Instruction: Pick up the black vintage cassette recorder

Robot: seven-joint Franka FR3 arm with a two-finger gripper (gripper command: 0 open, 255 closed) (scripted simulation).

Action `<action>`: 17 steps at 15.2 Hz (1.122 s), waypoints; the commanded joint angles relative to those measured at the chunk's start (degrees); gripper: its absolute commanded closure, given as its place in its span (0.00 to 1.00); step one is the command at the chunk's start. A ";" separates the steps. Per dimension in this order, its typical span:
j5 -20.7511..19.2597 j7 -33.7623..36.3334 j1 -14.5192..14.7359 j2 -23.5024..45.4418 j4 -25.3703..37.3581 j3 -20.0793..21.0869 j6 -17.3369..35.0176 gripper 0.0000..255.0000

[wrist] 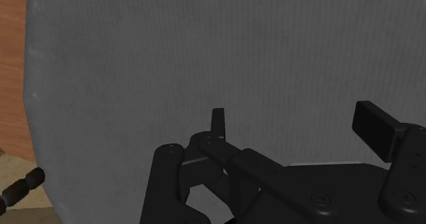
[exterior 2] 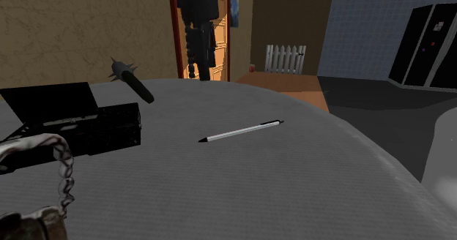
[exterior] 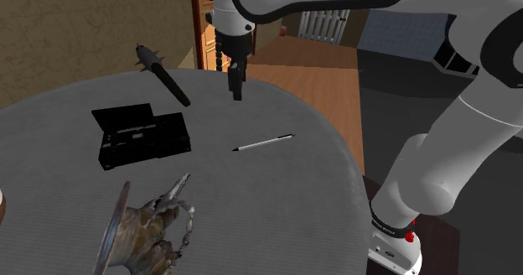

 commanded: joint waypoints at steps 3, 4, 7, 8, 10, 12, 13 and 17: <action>-3.04 -0.68 2.36 7.22 8.53 2.75 -0.33 0.00; -3.89 -0.92 3.01 8.94 10.64 3.36 -0.53 0.00; -6.68 -1.69 5.29 14.21 17.29 5.09 -1.41 0.00; -7.69 -1.98 6.17 16.01 19.63 5.62 -1.81 0.00; -9.80 -2.64 8.14 19.69 24.53 6.58 -2.77 0.00; -12.04 -3.44 10.41 23.50 29.78 7.40 -3.98 0.00; -13.20 -3.91 11.67 25.46 32.58 7.76 -4.68 0.00; -16.41 -5.43 15.55 30.95 39.92 8.39 -6.06 0.00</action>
